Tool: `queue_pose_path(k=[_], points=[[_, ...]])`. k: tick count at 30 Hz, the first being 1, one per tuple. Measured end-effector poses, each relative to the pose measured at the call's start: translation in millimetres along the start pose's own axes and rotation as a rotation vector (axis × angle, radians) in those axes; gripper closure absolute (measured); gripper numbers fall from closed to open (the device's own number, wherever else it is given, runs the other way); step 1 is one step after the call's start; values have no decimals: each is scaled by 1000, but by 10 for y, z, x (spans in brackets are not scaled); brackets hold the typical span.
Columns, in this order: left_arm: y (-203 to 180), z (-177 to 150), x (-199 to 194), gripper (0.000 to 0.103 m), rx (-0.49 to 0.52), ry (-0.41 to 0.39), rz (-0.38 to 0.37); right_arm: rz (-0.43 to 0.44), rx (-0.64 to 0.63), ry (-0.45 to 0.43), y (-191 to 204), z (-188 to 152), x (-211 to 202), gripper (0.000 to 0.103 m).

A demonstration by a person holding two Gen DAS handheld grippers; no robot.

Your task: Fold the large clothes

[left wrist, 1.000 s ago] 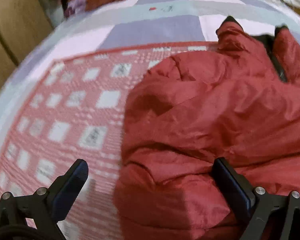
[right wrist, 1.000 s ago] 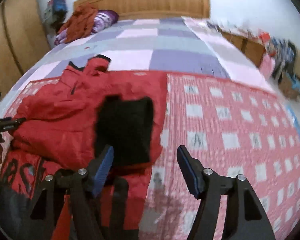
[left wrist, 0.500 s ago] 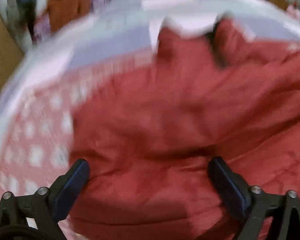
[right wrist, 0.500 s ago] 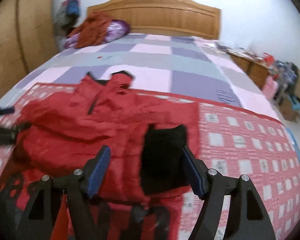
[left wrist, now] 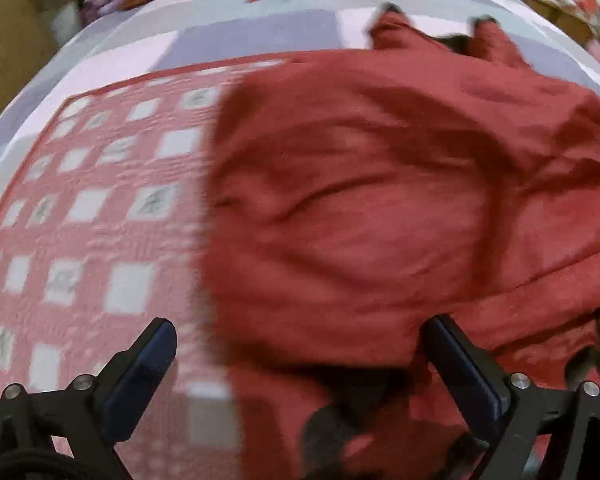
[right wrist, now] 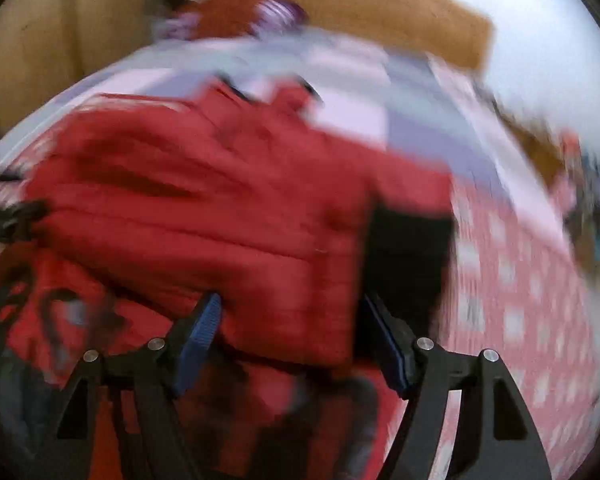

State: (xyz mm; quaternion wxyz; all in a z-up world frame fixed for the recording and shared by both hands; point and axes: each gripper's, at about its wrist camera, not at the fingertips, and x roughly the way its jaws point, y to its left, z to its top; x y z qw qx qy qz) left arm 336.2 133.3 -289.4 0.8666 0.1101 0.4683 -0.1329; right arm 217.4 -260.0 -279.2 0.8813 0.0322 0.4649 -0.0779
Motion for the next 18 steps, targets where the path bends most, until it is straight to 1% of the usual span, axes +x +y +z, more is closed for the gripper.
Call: queue_pose_path(k=[1,2,4,5,7,8,10,11,12,13,14,15,16,17,18], points=[[59,-44,-88,1,-9,-14,7,30,44,-7,-120,-36,-58,24],[104,-93,-182,1,-16,-26,2,37,60,-20,-186,-88,-154,23],[150,-280,-397,1,-32,-46,-32,-30,-8,-48,-138,-229,-380,22],[149,-412,-506,1,-42,-46,-51,-28,-40,-56,-76,-339,-502,21],[50,-700,-668,1,-38,-22,-94,10,-49,-40,72,-540,-660,21],[-28,-849,-717,1,-12,-2,-105,37,-56,-25,196,-662,-720,21],[-211,-1214,-754,1,70,40,-88,73,-86,-7,419,-879,-808,21],[-254,-1431,-681,1,105,89,-55,96,-118,17,573,-1022,-810,21],[-202,-1564,-626,0,98,117,-59,100,-143,53,664,-1167,-788,21],[-41,-1693,-620,0,32,122,-103,71,-164,82,723,-1310,-744,21],[101,-1725,-631,0,-37,122,-137,28,-171,101,693,-1455,-723,22],[195,-1720,-650,0,-77,129,-159,8,-134,112,566,-1593,-735,22],[204,-1703,-675,0,-71,124,-162,-4,-83,119,442,-1659,-775,22],[173,-1685,-734,0,-36,106,-149,-33,-26,120,301,-1713,-835,22],[143,-1675,-788,0,-3,93,-137,-80,10,120,166,-1770,-945,21]])
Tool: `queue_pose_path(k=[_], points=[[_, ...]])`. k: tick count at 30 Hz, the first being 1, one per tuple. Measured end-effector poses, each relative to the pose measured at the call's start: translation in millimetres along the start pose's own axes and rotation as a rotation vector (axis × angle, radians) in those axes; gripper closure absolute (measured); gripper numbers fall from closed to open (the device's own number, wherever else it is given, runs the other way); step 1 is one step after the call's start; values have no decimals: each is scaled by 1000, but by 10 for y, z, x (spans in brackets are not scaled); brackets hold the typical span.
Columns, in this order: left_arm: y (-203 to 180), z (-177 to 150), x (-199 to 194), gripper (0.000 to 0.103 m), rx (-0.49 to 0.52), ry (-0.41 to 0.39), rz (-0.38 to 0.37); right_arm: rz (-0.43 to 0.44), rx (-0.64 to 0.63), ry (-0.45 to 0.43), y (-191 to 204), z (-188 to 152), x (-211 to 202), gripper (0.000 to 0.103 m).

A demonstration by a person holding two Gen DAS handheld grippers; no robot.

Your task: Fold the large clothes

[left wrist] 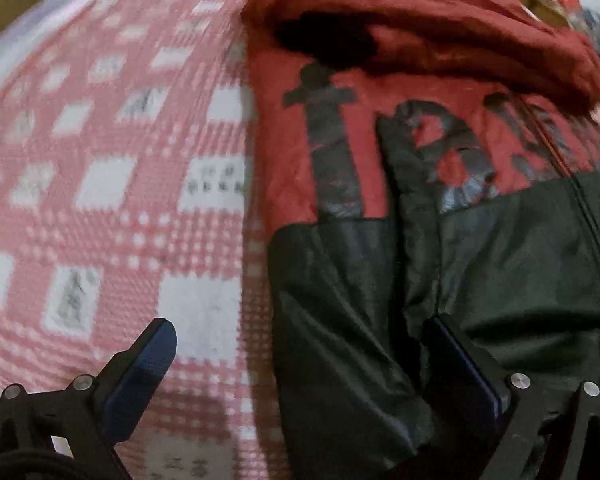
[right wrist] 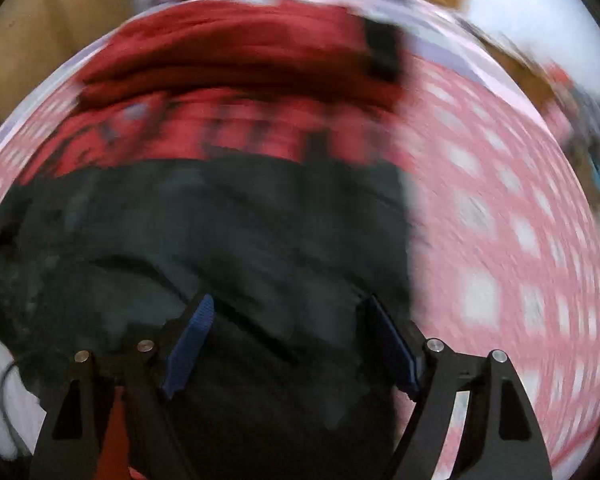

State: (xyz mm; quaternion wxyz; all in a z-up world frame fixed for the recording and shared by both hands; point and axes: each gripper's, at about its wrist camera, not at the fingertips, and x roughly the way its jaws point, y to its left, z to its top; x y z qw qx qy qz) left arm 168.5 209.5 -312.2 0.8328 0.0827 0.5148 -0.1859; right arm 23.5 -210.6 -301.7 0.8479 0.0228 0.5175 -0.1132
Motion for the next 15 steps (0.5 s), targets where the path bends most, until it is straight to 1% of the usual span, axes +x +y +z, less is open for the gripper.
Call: queue_pose_path(k=[1,2,5,6,7,9,10,12,15], points=[[-31,-2,-66,1,19,-8,9,-19,17,4,-73,-43,-55,21],[-38,-10,-138,1,18,-16,11,-38,39,12,-151,-107,-135,21],[35,-125,-460,1,-46,-61,7,-8,75,7,-210,-255,-343,21],[39,-185,-541,1,-62,-70,24,0,73,-2,-189,-306,-411,21],[80,-287,-626,1,-82,-76,57,3,73,-10,-185,-337,-448,21],[117,-472,-687,1,-112,-54,101,19,83,-13,-156,-449,-490,21],[134,-639,-717,1,-137,-21,124,25,89,-6,-158,-468,-509,21],[178,-862,-759,1,-170,16,164,47,107,4,-170,-557,-515,21],[190,-1125,-810,1,-225,60,191,61,78,20,-199,-632,-504,21]])
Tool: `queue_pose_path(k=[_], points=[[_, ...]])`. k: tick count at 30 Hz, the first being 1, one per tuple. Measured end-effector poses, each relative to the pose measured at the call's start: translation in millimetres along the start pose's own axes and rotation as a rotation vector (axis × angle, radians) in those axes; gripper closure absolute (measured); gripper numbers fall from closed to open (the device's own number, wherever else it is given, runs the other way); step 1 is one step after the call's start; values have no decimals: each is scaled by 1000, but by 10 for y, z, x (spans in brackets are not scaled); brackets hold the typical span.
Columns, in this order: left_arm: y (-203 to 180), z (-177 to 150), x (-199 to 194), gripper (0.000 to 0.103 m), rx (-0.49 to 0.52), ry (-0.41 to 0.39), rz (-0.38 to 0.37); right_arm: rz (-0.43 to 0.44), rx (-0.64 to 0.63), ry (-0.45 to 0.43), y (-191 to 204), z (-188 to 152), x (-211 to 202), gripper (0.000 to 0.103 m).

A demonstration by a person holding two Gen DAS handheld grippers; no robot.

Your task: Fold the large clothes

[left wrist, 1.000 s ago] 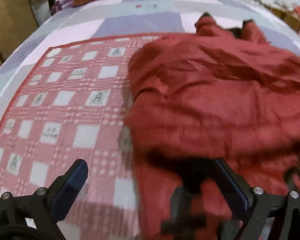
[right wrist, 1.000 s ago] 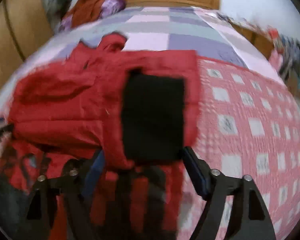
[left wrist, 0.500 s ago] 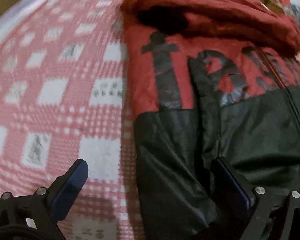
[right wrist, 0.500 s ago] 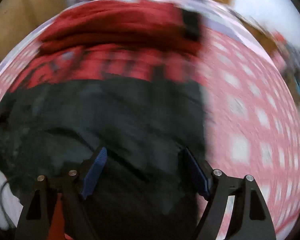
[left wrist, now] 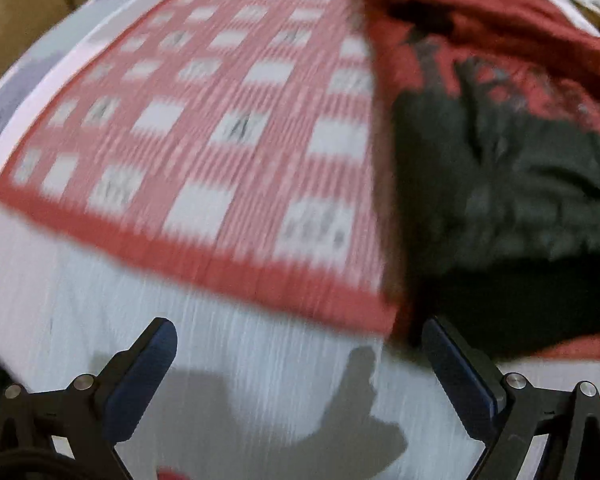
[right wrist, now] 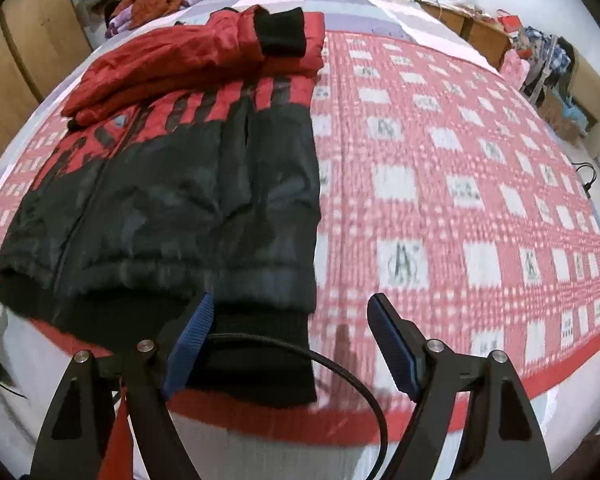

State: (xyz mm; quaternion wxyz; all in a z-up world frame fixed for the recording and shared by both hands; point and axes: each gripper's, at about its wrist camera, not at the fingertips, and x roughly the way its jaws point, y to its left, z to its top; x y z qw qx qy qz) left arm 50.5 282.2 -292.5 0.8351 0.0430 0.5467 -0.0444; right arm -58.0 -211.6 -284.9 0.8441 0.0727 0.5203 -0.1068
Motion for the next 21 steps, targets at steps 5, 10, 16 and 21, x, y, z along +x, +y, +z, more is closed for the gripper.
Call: queue_pose_path(k=[5,10,16,21], points=[[-177,-173,74,1,13,20,-4,-5,-54,29,6,-219,-7,21],[-429,-107,130,1,39,-34,45,3,-71,29,11,-307,28,21],[-440,144,38,1,-73,-150,89,-5,-52,-10,-18,-306,18,21],[-637,169,198,1,-10,-115,102,7,-41,-29,15,-332,16,21]])
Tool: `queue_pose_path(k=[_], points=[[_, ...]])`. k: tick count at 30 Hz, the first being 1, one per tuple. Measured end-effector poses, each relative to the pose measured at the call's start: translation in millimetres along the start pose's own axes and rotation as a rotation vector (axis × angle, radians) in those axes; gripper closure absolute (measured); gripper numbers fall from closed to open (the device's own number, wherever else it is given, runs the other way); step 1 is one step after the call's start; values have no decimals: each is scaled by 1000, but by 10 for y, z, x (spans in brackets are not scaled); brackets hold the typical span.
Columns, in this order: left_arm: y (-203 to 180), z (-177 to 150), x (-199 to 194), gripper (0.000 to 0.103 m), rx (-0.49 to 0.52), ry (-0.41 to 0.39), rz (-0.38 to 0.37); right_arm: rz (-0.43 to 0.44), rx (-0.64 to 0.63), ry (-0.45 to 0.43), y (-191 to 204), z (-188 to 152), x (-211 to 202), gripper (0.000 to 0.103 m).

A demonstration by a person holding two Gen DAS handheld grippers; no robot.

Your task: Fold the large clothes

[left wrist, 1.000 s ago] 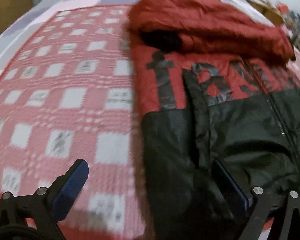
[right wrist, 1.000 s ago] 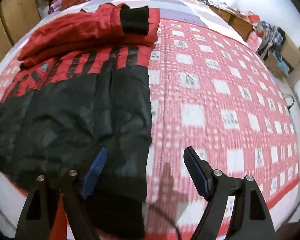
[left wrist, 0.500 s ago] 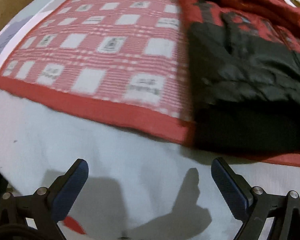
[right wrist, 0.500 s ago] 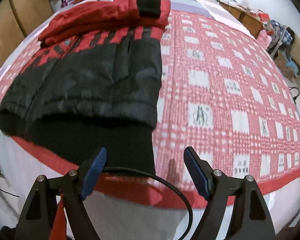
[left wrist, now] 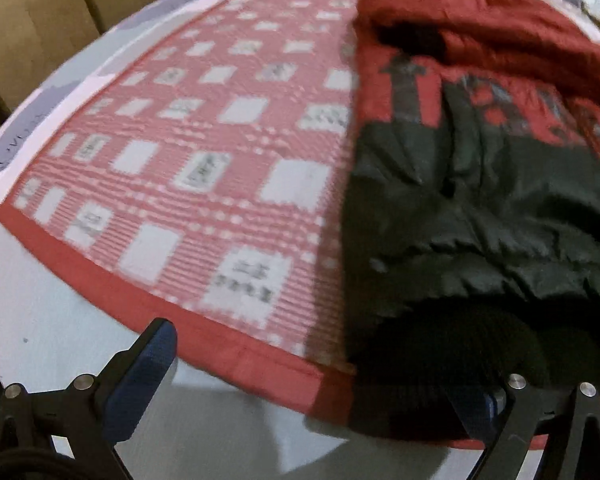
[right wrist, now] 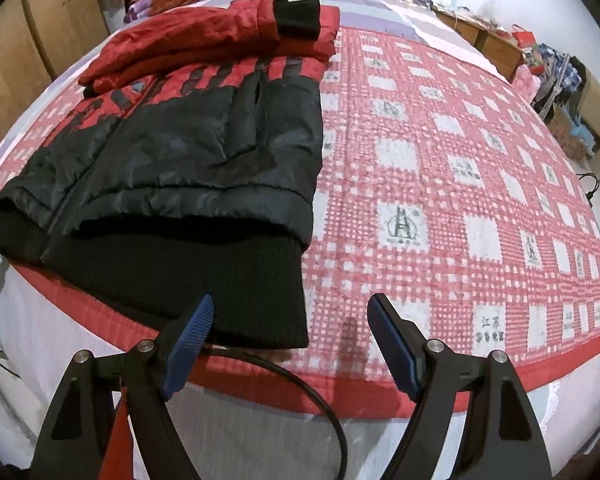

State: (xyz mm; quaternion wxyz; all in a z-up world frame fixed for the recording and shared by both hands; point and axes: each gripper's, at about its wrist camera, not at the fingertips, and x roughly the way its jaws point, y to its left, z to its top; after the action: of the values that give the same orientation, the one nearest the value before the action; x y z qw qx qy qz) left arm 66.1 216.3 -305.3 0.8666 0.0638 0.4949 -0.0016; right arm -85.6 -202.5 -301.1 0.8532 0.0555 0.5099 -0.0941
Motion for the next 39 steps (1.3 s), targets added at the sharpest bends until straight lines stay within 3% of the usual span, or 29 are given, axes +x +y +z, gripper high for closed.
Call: queue_pose_path(k=[4,9,14,21,24,29,35,39], points=[[-124,51,2,1,21,-24,13,9,-19,5,55,-95,13,21],[-30,78,6,1,-7,-47,70,-75,40,-3,-136,-194,36,21],[-16,93,17,1,-28,-37,54,-101,85,-78,-181,-87,-44,21],[-94,35,8,2,16,-6,14,-76,-116,-46,5,-338,-172,21],[-108,35,20,2,9,-7,16,-101,-105,-43,-16,-294,-91,21],[-131,85,20,2,16,-18,14,-150,-28,-119,-104,-58,-75,21],[-109,102,34,2,16,-14,7,-107,-144,-138,104,-59,-176,21],[-103,94,65,2,17,-5,-3,-127,-203,-85,238,-220,-124,21]])
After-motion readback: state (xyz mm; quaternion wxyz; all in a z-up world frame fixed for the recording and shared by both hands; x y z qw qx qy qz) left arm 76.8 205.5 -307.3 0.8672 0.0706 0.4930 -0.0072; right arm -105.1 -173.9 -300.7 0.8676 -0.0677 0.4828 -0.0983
